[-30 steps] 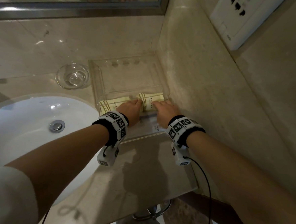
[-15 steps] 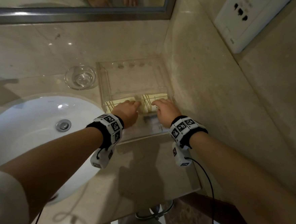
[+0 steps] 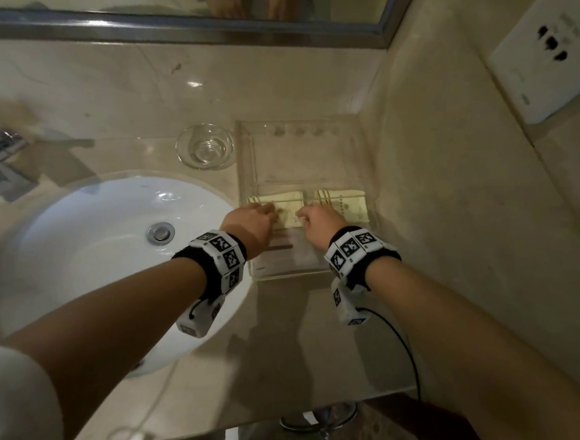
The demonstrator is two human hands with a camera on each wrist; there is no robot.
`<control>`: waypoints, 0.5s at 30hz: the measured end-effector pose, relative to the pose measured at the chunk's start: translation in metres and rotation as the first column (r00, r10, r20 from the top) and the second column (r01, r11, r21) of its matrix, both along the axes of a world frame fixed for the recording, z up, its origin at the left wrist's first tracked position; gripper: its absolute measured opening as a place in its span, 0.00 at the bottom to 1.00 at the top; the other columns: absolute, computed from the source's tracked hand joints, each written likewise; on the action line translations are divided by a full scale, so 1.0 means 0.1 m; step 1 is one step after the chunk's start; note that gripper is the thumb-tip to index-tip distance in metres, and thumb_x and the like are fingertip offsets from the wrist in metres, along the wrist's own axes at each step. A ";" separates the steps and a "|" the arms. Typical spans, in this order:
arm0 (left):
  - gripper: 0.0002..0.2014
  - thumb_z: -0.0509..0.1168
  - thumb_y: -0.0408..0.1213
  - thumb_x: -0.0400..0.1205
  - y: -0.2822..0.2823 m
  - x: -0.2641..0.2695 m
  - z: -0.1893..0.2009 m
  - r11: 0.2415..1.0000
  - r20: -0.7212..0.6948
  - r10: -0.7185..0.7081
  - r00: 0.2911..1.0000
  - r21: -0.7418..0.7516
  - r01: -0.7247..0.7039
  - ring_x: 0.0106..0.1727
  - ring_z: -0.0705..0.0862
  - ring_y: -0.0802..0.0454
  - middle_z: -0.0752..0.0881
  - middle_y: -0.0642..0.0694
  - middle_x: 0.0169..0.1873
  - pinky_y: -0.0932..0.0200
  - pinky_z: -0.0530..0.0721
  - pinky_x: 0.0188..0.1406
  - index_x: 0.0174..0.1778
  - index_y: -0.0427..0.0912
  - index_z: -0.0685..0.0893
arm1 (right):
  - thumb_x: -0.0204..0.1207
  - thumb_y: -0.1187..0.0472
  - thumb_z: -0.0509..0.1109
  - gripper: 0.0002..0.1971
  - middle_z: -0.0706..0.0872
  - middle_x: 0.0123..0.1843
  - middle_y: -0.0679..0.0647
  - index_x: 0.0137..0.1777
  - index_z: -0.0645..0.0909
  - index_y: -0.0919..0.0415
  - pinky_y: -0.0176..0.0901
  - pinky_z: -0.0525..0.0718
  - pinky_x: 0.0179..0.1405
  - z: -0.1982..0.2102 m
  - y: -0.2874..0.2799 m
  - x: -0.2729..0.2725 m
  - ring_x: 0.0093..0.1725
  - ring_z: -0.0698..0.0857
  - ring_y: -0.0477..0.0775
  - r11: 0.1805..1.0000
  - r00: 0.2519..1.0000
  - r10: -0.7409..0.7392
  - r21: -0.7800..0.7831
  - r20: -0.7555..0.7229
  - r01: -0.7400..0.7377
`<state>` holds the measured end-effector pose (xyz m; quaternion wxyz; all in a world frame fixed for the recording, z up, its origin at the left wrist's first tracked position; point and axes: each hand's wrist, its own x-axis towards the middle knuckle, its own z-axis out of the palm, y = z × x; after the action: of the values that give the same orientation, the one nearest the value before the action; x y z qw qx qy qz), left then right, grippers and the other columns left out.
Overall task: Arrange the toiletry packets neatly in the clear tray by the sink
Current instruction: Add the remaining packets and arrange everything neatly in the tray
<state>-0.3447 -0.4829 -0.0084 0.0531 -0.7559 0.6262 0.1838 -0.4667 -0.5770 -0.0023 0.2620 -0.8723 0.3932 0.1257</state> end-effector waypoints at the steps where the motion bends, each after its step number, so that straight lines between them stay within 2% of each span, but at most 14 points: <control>1: 0.22 0.52 0.36 0.85 0.01 0.01 0.00 1.000 -0.013 0.004 1.000 0.020 -0.004 0.79 0.65 0.45 0.64 0.46 0.80 0.52 0.68 0.74 0.77 0.43 0.66 | 0.82 0.69 0.56 0.17 0.81 0.68 0.63 0.67 0.79 0.63 0.50 0.79 0.66 -0.01 0.01 0.01 0.66 0.81 0.62 1.000 1.000 -0.022 0.018 -0.012 0.022; 4: 0.25 0.52 0.36 0.85 0.03 0.02 0.00 0.999 -0.038 0.000 0.999 0.035 0.001 0.82 0.60 0.47 0.58 0.46 0.82 0.54 0.62 0.78 0.80 0.43 0.60 | 0.81 0.69 0.57 0.17 0.80 0.68 0.60 0.66 0.79 0.61 0.47 0.77 0.64 -0.02 0.03 0.03 0.66 0.80 0.61 0.995 0.997 -0.071 0.064 -0.007 0.072; 9: 0.26 0.52 0.36 0.85 0.05 0.05 -0.03 1.000 -0.068 -0.006 0.998 0.011 0.007 0.83 0.59 0.48 0.56 0.46 0.83 0.57 0.59 0.79 0.81 0.42 0.56 | 0.79 0.71 0.57 0.16 0.81 0.67 0.61 0.63 0.80 0.62 0.42 0.77 0.58 -0.03 0.06 0.02 0.64 0.81 0.61 0.988 0.993 -0.114 0.113 0.041 0.109; 13: 0.25 0.52 0.36 0.85 0.07 0.05 -0.04 1.000 -0.093 0.001 0.996 -0.030 -0.004 0.82 0.61 0.49 0.58 0.47 0.82 0.57 0.63 0.77 0.80 0.43 0.60 | 0.81 0.71 0.56 0.17 0.82 0.66 0.61 0.64 0.80 0.62 0.44 0.79 0.61 -0.04 0.02 -0.02 0.64 0.81 0.60 0.987 0.988 -0.133 0.096 0.074 0.126; 15: 0.23 0.52 0.36 0.84 0.06 0.04 -0.02 0.997 -0.101 -0.002 0.995 -0.071 -0.005 0.79 0.66 0.47 0.64 0.46 0.80 0.53 0.69 0.74 0.77 0.43 0.66 | 0.81 0.70 0.55 0.16 0.83 0.62 0.60 0.64 0.79 0.62 0.40 0.77 0.53 -0.04 -0.01 -0.03 0.59 0.83 0.59 0.984 0.983 -0.157 0.096 0.097 0.148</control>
<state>-0.3407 -0.4767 -0.0109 -0.0056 -0.7476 0.6336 0.1993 -0.4694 -0.5780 -0.0065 0.3293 -0.8325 0.4389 0.0767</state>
